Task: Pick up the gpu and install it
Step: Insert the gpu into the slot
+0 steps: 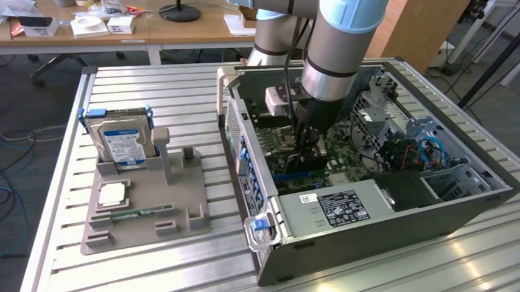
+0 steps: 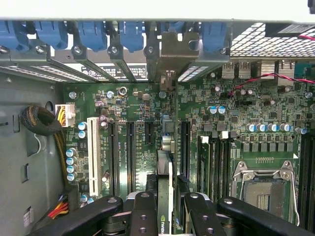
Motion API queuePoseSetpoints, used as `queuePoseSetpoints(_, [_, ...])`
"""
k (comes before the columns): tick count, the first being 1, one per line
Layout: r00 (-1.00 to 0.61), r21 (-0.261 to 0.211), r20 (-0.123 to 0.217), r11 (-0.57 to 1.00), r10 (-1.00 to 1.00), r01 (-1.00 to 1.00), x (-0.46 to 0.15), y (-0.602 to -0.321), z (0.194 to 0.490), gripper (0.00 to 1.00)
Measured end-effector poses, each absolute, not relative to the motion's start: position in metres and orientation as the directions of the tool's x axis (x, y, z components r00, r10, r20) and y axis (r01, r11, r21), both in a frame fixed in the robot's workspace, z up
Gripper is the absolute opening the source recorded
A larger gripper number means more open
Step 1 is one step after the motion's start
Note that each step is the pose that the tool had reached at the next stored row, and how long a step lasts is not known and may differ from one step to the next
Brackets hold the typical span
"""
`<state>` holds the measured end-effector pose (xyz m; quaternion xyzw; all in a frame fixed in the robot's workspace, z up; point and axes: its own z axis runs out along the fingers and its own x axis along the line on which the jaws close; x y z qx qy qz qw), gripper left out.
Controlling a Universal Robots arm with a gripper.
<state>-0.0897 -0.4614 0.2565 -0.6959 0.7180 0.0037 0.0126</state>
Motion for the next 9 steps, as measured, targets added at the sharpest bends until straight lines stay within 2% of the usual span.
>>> queuePoseSetpoints(9, [-0.031,-0.012,-0.023,0.031,-0.999,-0.999,-0.0898,-0.4615,0.2568,0.26])
